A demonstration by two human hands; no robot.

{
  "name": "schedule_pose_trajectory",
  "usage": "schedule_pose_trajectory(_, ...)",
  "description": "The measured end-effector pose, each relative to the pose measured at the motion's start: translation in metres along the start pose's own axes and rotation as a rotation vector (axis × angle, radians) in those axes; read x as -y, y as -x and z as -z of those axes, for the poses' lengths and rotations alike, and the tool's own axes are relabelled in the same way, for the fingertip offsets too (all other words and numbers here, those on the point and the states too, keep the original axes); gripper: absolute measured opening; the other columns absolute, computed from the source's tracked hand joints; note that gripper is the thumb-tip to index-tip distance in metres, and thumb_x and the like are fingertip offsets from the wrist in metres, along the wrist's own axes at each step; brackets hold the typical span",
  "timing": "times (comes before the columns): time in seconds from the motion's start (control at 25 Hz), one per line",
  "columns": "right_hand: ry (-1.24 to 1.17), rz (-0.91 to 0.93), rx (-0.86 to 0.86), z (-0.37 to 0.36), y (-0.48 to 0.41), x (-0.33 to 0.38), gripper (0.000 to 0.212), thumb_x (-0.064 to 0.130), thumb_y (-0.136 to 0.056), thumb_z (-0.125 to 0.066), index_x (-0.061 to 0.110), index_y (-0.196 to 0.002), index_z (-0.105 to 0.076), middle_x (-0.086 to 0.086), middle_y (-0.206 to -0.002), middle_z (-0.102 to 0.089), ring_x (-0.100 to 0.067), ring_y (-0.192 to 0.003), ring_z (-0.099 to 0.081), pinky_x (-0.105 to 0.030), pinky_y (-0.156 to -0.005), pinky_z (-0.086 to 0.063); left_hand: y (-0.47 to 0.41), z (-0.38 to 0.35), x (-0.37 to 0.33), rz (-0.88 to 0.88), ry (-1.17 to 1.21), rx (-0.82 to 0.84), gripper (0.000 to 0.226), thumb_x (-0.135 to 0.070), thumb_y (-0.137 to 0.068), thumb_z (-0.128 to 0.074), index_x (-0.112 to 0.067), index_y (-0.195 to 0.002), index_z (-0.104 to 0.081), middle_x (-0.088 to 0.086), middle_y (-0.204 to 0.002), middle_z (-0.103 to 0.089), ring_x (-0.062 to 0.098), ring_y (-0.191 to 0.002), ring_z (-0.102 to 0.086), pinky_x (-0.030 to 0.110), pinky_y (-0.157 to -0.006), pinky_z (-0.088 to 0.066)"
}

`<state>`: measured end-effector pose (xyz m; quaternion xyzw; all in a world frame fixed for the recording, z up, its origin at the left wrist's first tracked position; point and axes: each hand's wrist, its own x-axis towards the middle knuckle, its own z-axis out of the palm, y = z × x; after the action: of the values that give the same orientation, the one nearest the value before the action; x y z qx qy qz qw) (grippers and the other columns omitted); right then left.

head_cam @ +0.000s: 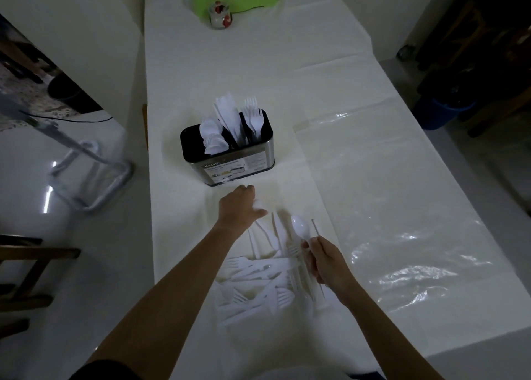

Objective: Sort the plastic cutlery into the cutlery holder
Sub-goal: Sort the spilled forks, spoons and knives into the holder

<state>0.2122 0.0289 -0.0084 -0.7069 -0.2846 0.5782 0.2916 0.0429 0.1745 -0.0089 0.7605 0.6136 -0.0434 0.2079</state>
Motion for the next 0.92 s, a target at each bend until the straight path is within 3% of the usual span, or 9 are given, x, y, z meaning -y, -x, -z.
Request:
schedule_pose_trajectory(0.12, 0.014, 0.026, -0.008, -0.001, 0.000, 0.000, 0.031, 0.031, -0.101, -0.036, 0.014, -0.083, -0.055, 0.001, -0.061, -0.047, -0.010, -0.048, -0.041, -0.021, -0.041, -0.034, -0.007, 0.005, -0.009, -0.004, -0.104, 0.025, 0.033, -0.037, -0.083, -0.066, -0.008, -0.097, -0.059, 0.012, -0.104, -0.060, 0.028, -0.096, -0.059, 0.032, -0.073, -0.042)
schedule_pose_trajectory(0.28, -0.022, 0.033, -0.031, 0.002, -0.002, 0.006, 0.029, 0.028, -0.100, -0.037, 0.014, -0.081, -0.053, 0.000, -0.061, -0.046, -0.010, -0.047, -0.040, -0.019, -0.039, -0.033, -0.005, 0.006, -0.005, 0.071, 0.010, -0.023, 0.019, -0.023, -0.078, -0.062, -0.005, -0.075, -0.058, 0.012, -0.085, -0.063, 0.029, -0.082, -0.062, 0.030, -0.064, -0.043)
schedule_pose_trajectory(0.48, -0.042, 0.124, 0.018, 0.007, 0.000, 0.015, 0.027, 0.029, -0.097, -0.046, 0.009, -0.080, -0.048, 0.000, -0.058, -0.040, -0.006, -0.042, -0.036, -0.017, -0.038, -0.031, 0.014, 0.015, 0.002, 0.081, 0.058, -0.361, 0.017, -0.020, -0.082, -0.057, -0.016, -0.082, -0.073, 0.002, -0.079, -0.072, 0.023, -0.077, -0.065, 0.027, -0.066, -0.041)
schedule_pose_trajectory(0.64, -0.059, 0.188, 0.087, 0.004, 0.000, 0.028, 0.022, 0.021, -0.100, -0.041, 0.006, -0.093, -0.055, 0.000, -0.059, -0.041, -0.006, -0.043, -0.036, -0.015, -0.039, -0.030, 0.029, 0.038, 0.002, -0.040, 0.418, -0.582, 0.016, -0.023, -0.084, -0.057, -0.015, -0.080, -0.070, 0.003, -0.075, -0.072, 0.020, -0.066, -0.064, 0.032, -0.065, -0.053)
schedule_pose_trajectory(0.76, 0.048, 0.271, 0.107, 0.000, -0.003, 0.039, 0.020, 0.017, -0.100, -0.039, 0.011, -0.096, -0.057, 0.000, -0.066, -0.053, -0.009, -0.049, -0.048, -0.018, -0.046, -0.037, 0.042, 0.059, -0.005, -0.235, 0.455, -0.646, 0.013, -0.018, -0.086, -0.061, -0.009, -0.083, -0.070, -0.004, -0.077, -0.069, 0.010, -0.062, -0.059, 0.022, -0.062, -0.050)
schedule_pose_trajectory(0.84, 0.062, 0.294, 0.138, -0.006, -0.001, 0.044, 0.019, 0.017, -0.100, -0.039, 0.015, -0.097, -0.058, 0.000, -0.073, -0.060, -0.014, -0.059, -0.056, -0.022, -0.052, -0.042, 0.052, 0.065, -0.015, -0.259, 0.557, -0.634, 0.009, -0.011, -0.085, -0.064, -0.006, -0.081, -0.070, -0.007, -0.075, -0.064, 0.006, -0.058, -0.057, 0.012, -0.060, -0.045)
schedule_pose_trajectory(0.92, 0.041, 0.271, 0.171, -0.012, 0.004, 0.049, 0.020, 0.019, -0.100, -0.038, 0.015, -0.098, -0.057, -0.001, -0.077, -0.064, -0.016, -0.063, -0.060, -0.024, -0.057, -0.046, 0.063, 0.059, -0.027, -0.131, 0.851, -0.488, 0.004, -0.003, -0.082, -0.066, -0.003, -0.080, -0.070, -0.003, -0.071, -0.065, 0.007, -0.053, -0.061, 0.011, -0.056, -0.046)
